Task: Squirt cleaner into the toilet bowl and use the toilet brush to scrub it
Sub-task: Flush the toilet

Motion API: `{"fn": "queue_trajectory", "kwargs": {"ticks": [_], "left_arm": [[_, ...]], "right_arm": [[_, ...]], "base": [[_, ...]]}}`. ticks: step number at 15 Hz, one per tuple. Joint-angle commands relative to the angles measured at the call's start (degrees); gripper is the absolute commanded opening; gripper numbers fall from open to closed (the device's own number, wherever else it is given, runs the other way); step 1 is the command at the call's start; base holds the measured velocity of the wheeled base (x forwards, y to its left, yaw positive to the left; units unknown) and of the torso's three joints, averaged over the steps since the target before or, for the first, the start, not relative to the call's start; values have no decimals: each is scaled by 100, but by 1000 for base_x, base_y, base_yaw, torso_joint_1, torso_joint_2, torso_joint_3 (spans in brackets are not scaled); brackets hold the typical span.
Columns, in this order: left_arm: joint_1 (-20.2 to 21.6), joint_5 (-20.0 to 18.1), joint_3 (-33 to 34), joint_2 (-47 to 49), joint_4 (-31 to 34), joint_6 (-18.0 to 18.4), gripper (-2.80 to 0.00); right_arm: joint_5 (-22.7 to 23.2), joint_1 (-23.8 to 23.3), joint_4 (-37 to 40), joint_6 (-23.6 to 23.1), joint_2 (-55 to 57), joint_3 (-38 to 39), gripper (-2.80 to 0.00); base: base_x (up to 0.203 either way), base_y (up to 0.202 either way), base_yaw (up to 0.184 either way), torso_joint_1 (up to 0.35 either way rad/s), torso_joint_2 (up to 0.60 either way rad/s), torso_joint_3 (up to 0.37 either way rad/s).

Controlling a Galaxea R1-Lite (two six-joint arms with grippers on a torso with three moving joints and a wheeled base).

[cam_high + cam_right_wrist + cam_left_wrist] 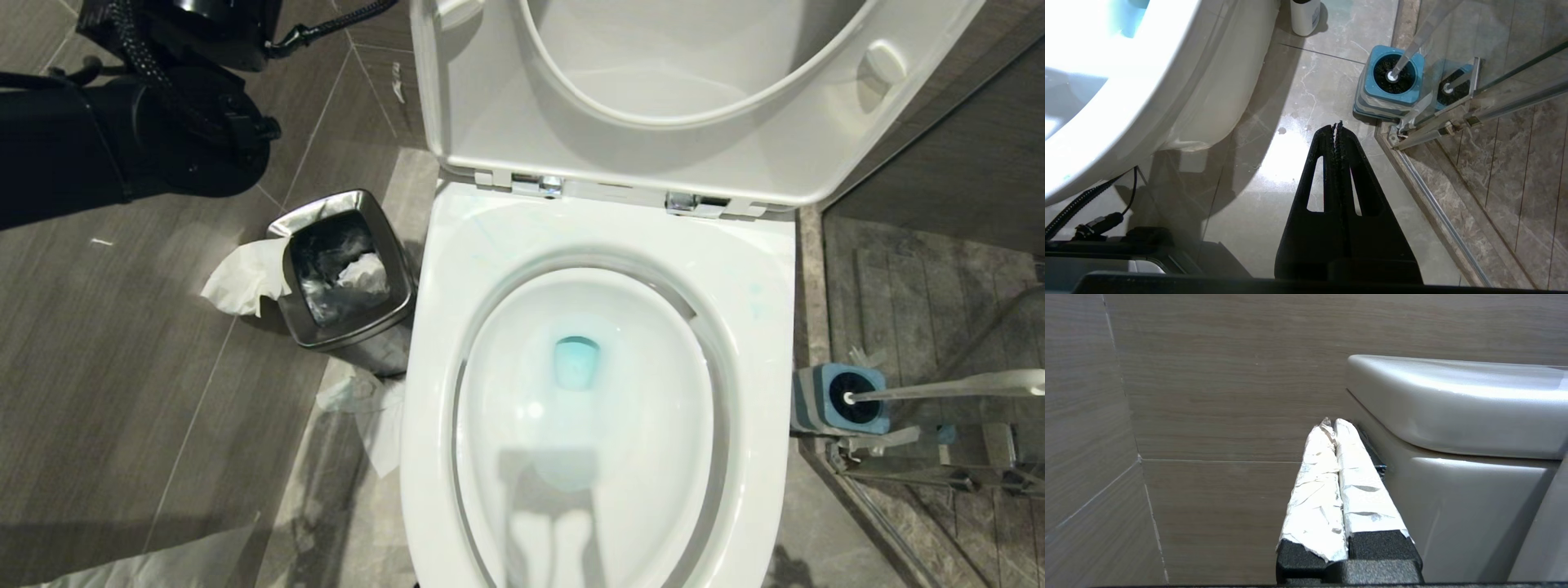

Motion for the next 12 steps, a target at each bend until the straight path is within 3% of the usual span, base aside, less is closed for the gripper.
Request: {"fn": "queue_trajectory", "kwargs": {"ticks": [1,12], "left_arm": [[-78,-2,-5,46,-28,12,-280],[-84,-2,-5,624,113,5,-280]], "right_arm": [[-3,2,-2,-1,9,0,-280],[-3,2,-2,-1,9,0,-280]], "base": [[0,0,0,0,0,0],[0,0,0,0,0,0]]}}
